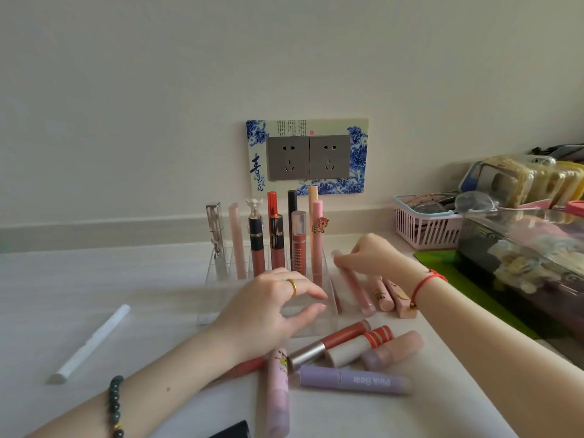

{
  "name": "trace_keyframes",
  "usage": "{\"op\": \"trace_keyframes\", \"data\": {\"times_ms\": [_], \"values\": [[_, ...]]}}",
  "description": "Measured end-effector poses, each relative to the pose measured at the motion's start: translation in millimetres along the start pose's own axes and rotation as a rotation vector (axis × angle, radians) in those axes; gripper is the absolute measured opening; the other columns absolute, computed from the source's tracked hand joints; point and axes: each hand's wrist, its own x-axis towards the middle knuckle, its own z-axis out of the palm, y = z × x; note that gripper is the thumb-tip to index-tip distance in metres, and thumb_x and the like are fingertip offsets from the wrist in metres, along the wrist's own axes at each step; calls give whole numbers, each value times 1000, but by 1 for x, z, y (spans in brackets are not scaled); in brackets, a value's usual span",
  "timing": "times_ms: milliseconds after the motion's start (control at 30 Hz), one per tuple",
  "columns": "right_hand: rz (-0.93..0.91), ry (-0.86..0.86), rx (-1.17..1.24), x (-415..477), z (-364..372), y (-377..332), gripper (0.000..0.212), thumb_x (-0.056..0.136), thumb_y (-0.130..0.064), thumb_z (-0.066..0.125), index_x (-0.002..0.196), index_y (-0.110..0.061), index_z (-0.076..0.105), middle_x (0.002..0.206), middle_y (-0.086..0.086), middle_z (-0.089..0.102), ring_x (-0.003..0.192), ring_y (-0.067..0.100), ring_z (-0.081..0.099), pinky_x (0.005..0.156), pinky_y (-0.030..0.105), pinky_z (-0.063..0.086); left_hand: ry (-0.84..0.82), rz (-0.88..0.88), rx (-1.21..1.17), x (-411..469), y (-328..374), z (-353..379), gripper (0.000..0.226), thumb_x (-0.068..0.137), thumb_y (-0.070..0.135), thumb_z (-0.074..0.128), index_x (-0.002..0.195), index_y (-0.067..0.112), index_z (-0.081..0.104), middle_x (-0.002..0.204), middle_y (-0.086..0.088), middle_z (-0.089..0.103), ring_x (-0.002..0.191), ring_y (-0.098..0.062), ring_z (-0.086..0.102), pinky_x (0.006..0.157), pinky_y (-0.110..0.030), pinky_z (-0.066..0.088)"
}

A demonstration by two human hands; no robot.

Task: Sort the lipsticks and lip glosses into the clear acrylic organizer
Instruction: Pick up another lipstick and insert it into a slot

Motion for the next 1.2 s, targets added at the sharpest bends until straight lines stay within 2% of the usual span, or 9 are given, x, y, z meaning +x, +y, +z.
{"op": "trace_keyframes", "data": {"times_ms": [67,200,300,400,500,567,833,1067,1200], "values": [[-23,15,80,-3,-10,1,42,79,-46,56,71,-5,68,50,-2,41,42,11,34,39,17,26,18,-30,-30,-3,-4,-4,16,82,35,62,95,28,70,93,19,66,94,2,56,84,-12,41],[-92,61,192,-18,-34,-4,42,82,-45,57,54,-13,59,33,-10,35,30,2,28,32,12,23,80,-100,-103,-8,-10,-10,13,81,35,63,94,37,67,88,27,65,89,2,58,77,-7,40],[-166,171,300,-39,-57,-18,29,79,-48,59,57,-28,60,62,7,66,49,14,50,43,20,42,99,-134,-167,-9,-11,-15,15,80,34,63,91,45,61,92,28,64,85,1,58,71,-12,43],[-265,276,426,-60,-76,-39,18,73,-43,64,60,-31,63,83,10,71,74,26,66,72,36,55,134,-156,-251,-7,-12,-20,18,80,30,66,91,42,61,88,23,66,77,0,59,67,-14,45],[-393,277,569,-75,-87,-64,8,69,-36,65,69,-28,66,62,-9,69,54,-2,59,53,13,52,182,-170,-327,-4,-13,-27,19,76,39,66,94,34,65,85,16,67,75,-5,59,64,-9,42],[-459,263,625,-82,-86,-82,7,74,-28,67,75,-21,68,56,-12,67,47,-4,57,47,10,46,212,-149,-342,-2,-14,-33,32,70,51,61,94,31,65,84,16,68,75,-10,60,63,-11,43],[-525,271,731,-80,-51,-141,13,75,-19,69,79,-8,67,61,-1,70,49,7,64,49,18,52,343,-180,-402,5,-29,-70,27,60,58,64,79,39,63,72,18,69,72,-2,64,62,-10,45],[-543,322,679,-68,-24,-161,20,77,-22,68,93,-13,60,68,0,71,58,9,67,60,27,58,372,-244,-431,1,-57,-81,22,59,50,68,74,34,67,72,16,71,72,-4,66,70,-16,51],[-609,296,585,-64,-18,-160,18,81,-23,64,98,-22,58,72,-6,70,60,2,64,61,20,55,332,-309,-405,-2,-70,-79,11,69,40,72,77,33,70,75,9,73,77,-8,68,79,-27,53]]}}
